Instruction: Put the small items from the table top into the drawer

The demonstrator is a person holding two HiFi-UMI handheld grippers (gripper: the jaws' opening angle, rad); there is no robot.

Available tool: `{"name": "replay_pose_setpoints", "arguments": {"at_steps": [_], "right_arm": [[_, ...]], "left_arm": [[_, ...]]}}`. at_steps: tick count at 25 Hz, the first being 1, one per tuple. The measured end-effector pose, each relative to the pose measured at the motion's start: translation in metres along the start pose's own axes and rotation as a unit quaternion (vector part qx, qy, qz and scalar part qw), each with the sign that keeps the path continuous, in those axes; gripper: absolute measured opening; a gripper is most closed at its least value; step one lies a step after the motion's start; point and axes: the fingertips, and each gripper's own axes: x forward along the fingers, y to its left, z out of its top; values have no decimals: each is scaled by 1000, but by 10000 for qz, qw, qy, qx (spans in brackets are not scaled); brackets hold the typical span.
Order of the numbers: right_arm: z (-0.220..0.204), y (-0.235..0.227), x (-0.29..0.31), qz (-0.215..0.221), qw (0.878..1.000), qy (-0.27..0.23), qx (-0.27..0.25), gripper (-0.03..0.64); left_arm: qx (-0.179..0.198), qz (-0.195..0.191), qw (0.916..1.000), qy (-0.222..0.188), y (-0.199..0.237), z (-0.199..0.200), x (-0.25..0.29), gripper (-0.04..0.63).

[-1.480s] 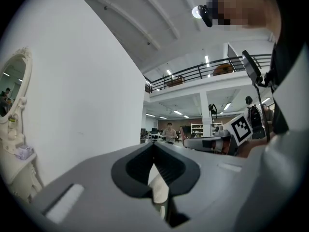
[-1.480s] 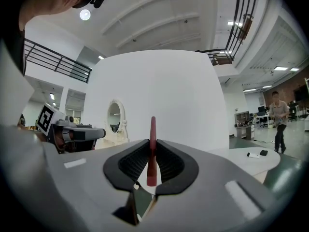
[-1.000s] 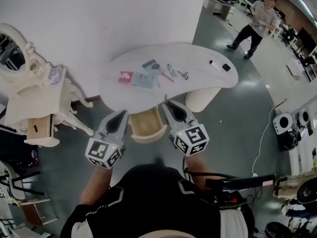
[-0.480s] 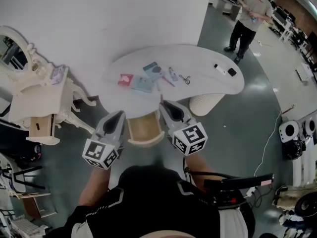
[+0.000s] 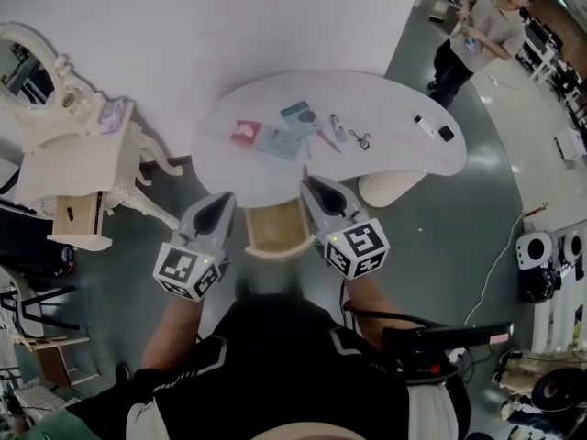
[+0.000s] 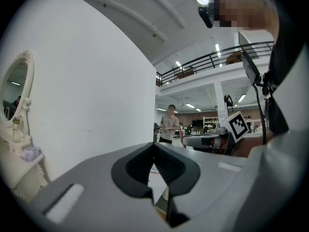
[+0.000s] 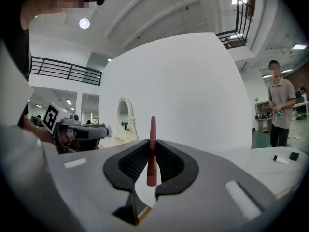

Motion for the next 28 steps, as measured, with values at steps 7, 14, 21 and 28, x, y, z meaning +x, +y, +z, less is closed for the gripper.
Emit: {"name": "replay_pose_setpoints", "arguments": {"at_steps": [7, 14, 21, 28], "right_arm": [[-11, 16, 27, 50, 9998, 194, -91, 51], [-31, 28, 45, 184, 9985, 473, -193, 49], [-56, 35, 56, 501, 9948, 805, -381, 51], [-92, 41, 65, 684, 9888, 1203, -563, 51]], "left_arm": [[-105, 6, 9999, 39, 35, -11, -10, 0], [-203, -92, 9997, 92, 49, -27, -12, 0], [-328, -88, 9991, 257, 54, -55, -13, 0], [-384, -115, 9979, 502, 60, -87, -14, 0]]}}
